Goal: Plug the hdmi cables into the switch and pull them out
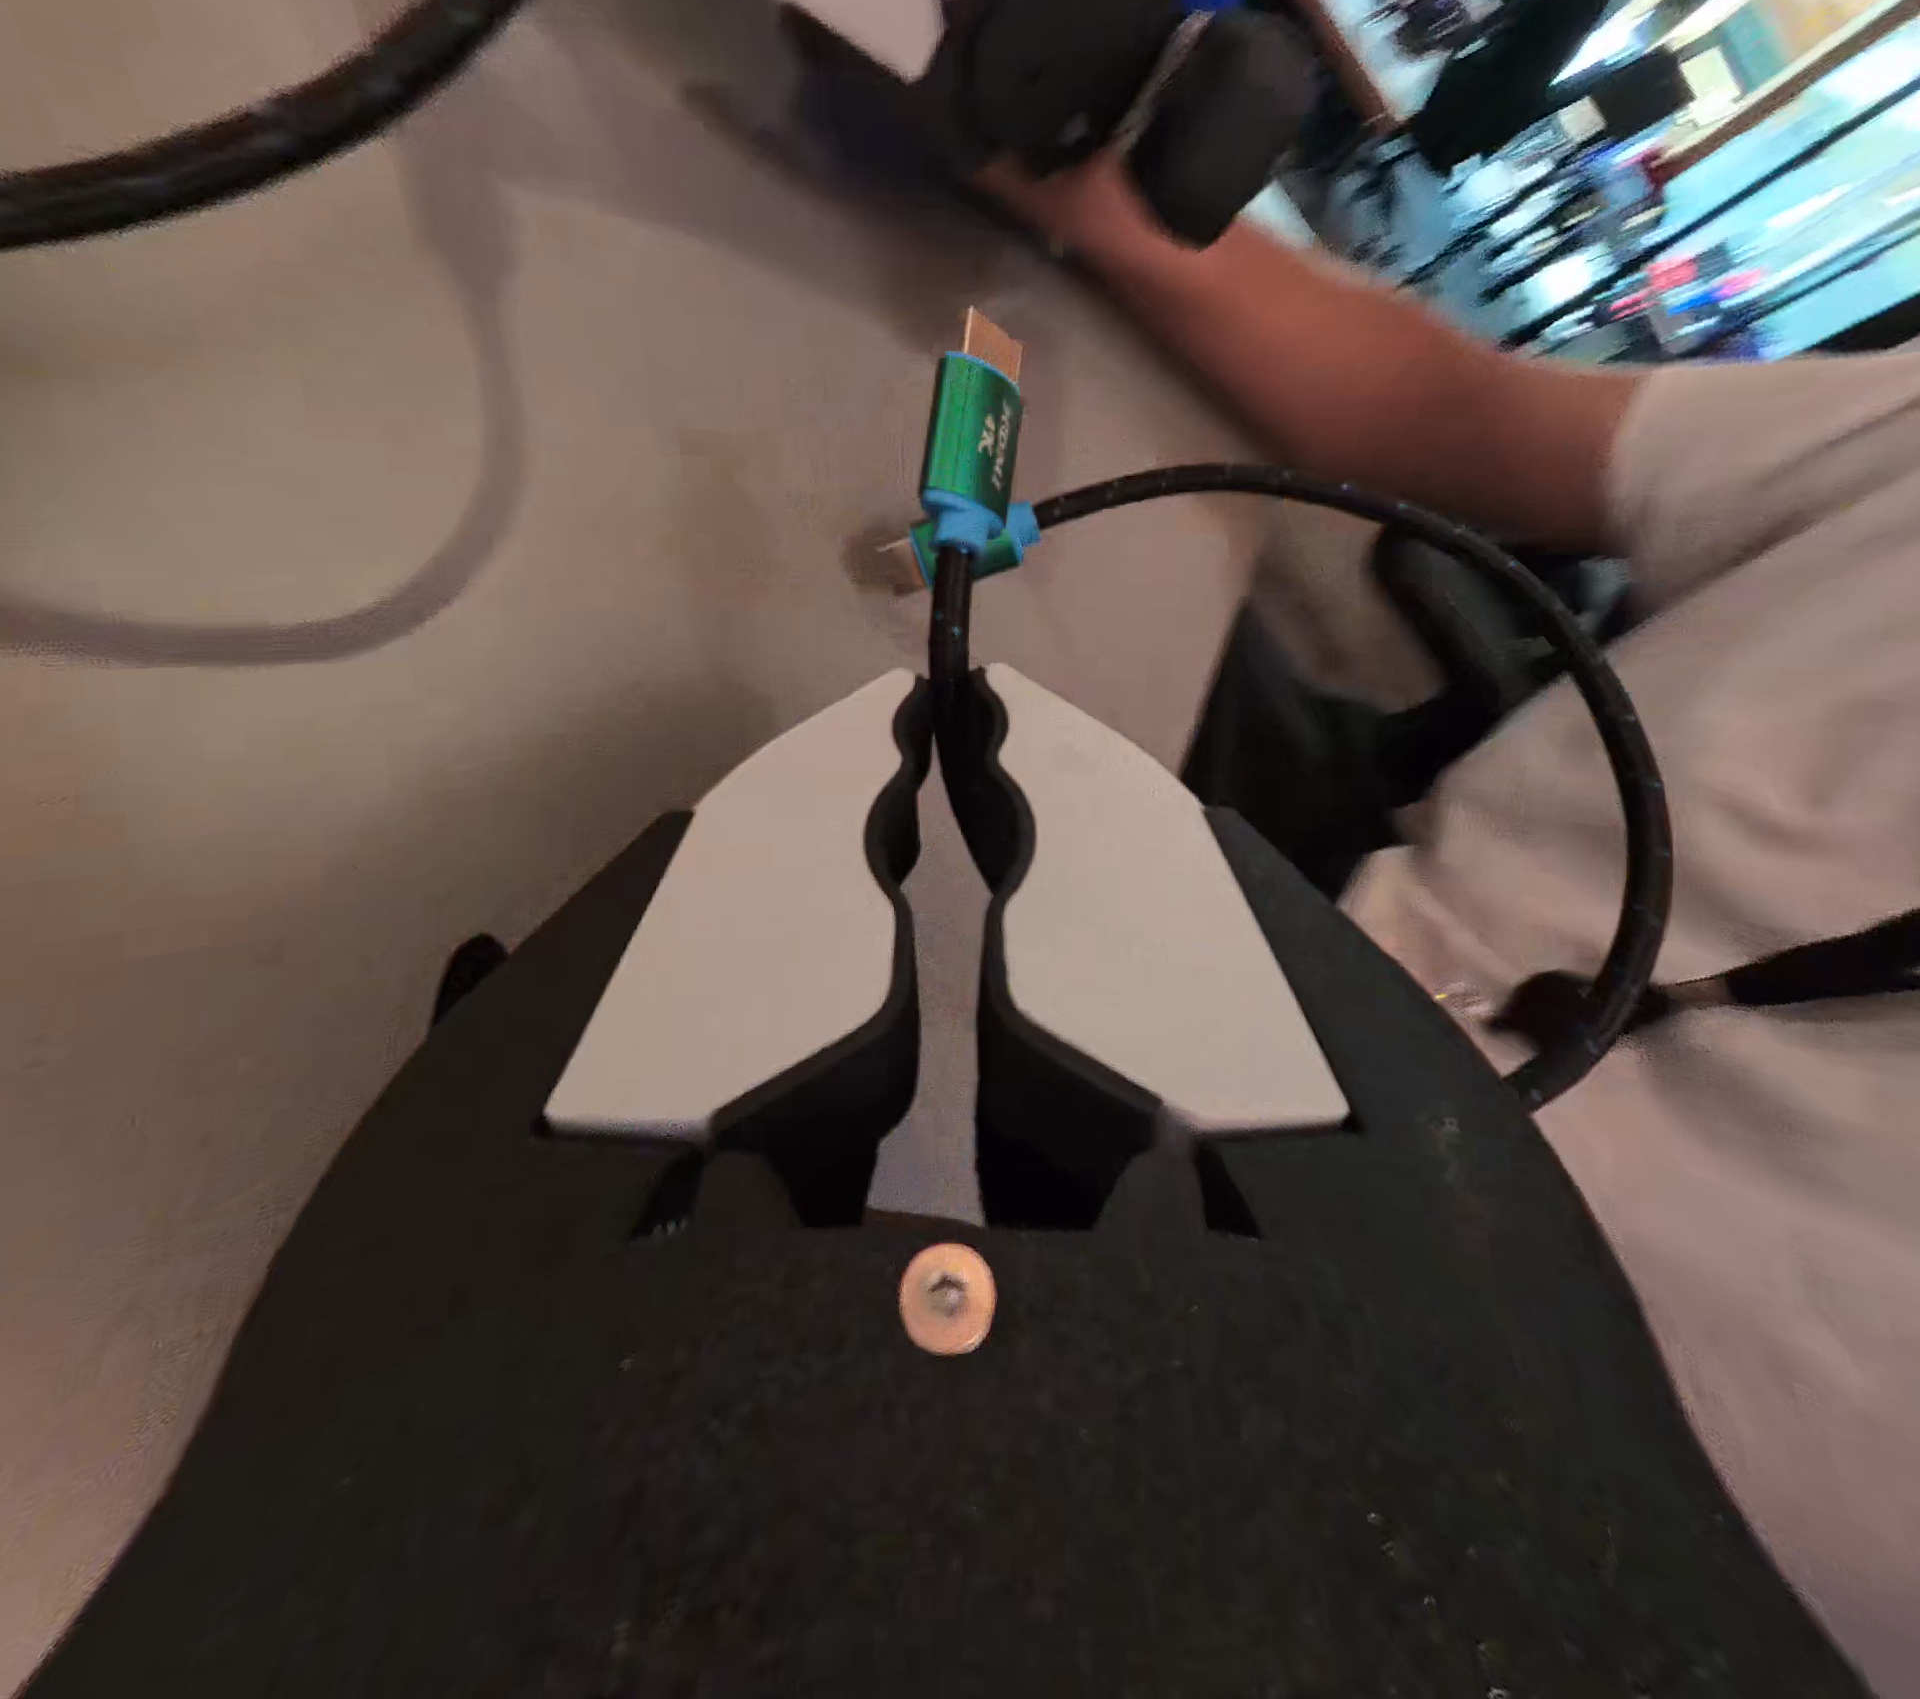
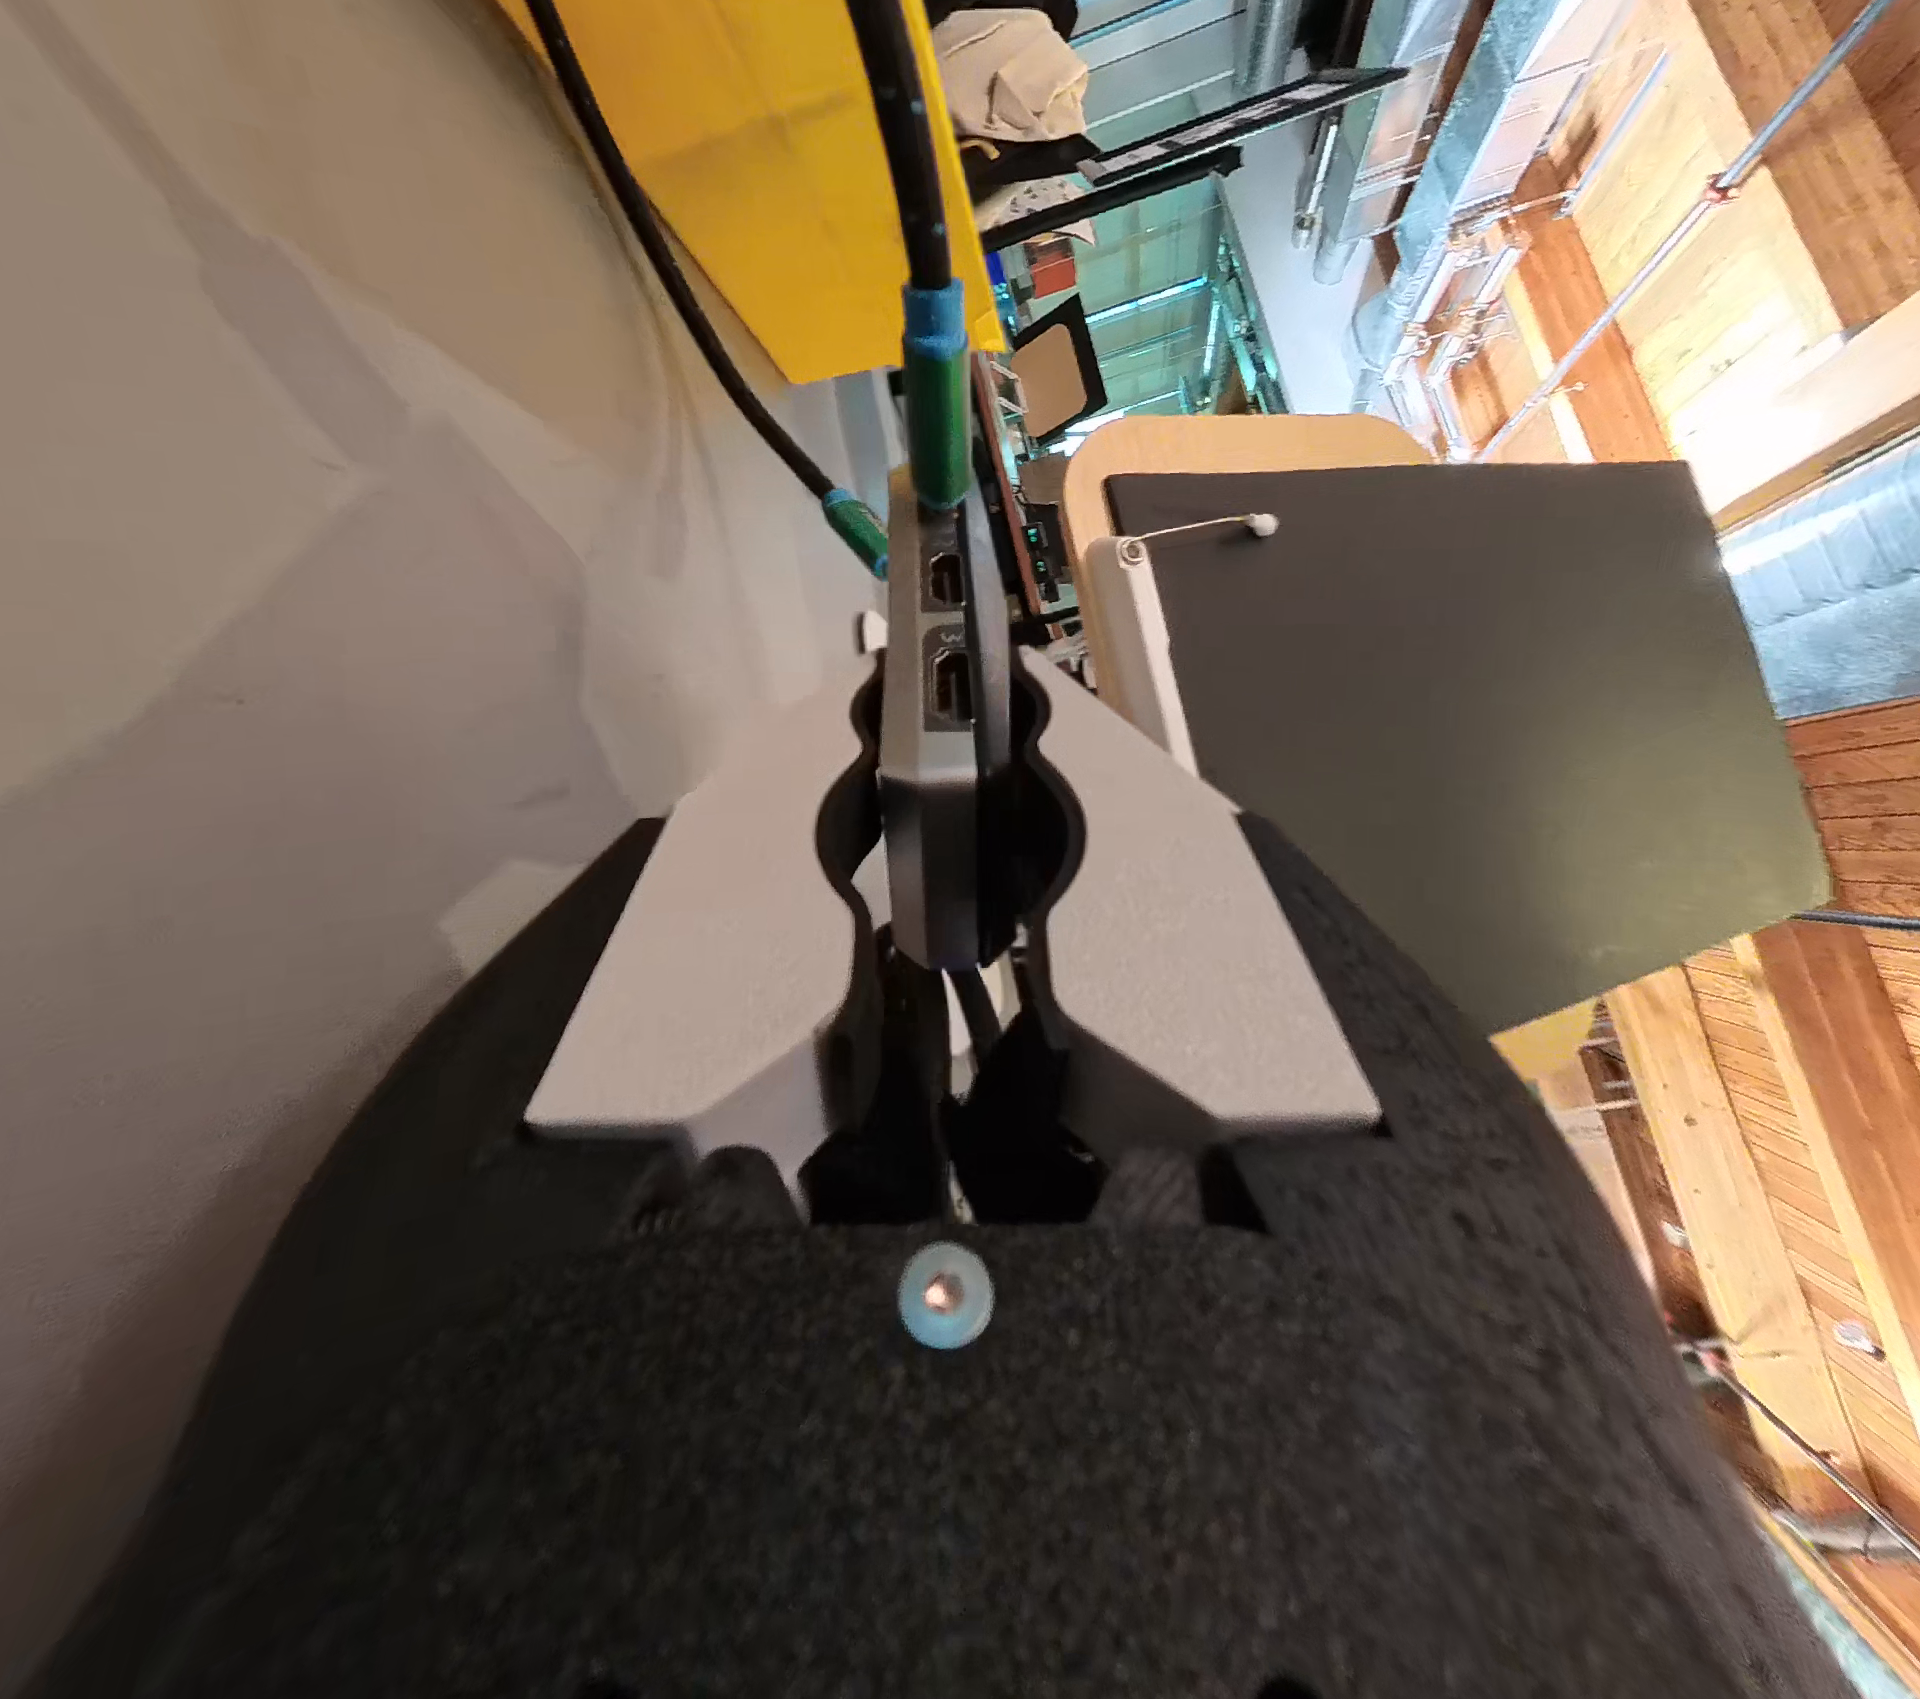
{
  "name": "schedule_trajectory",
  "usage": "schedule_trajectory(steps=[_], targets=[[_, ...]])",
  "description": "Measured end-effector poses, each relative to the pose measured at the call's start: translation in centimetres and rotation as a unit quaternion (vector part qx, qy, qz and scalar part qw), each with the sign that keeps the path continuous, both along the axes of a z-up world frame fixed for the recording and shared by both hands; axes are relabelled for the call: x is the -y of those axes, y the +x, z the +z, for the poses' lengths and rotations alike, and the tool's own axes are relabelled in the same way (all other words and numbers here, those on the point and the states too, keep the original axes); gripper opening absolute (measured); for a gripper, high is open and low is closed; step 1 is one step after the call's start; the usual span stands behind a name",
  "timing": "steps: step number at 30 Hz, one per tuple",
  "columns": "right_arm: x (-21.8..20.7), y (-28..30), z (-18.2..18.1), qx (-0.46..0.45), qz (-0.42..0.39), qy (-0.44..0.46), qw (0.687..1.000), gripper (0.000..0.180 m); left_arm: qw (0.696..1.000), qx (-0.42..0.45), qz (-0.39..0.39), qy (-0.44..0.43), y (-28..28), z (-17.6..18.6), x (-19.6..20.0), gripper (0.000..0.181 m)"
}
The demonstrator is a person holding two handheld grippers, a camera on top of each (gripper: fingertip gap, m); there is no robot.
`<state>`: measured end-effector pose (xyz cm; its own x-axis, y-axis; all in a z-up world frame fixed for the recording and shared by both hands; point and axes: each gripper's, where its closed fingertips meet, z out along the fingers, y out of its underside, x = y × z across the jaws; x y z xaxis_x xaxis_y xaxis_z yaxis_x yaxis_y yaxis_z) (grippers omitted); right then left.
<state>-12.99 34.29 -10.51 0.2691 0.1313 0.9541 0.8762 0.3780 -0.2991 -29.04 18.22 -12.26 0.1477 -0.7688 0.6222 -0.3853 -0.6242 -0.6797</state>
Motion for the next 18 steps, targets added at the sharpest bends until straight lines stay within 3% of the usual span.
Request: schedule_trajectory(steps=[4, 11, 18], targets=[[0.5, 0.2, 1.5, 0.003, -0.01, 0.042, 0.999, 0.02, 0.995, 0.065, -0.014, -0.08, 3.7, 2.0, 0.3, 0.006], [2.1, -1.3, 2.7, 0.057, 0.003, 0.109, 0.992, 0.02, 0.983, 0.108, 0.004, -0.147, 8.3, 4.5, -1.8, 0.005], [2.8, -2.2, 2.6, 0.067, 0.02, 0.116, 0.991, 0.021, 0.973, 0.084, 0.03, -0.211, 10.2, 2.6, -3.0, 0.005]])
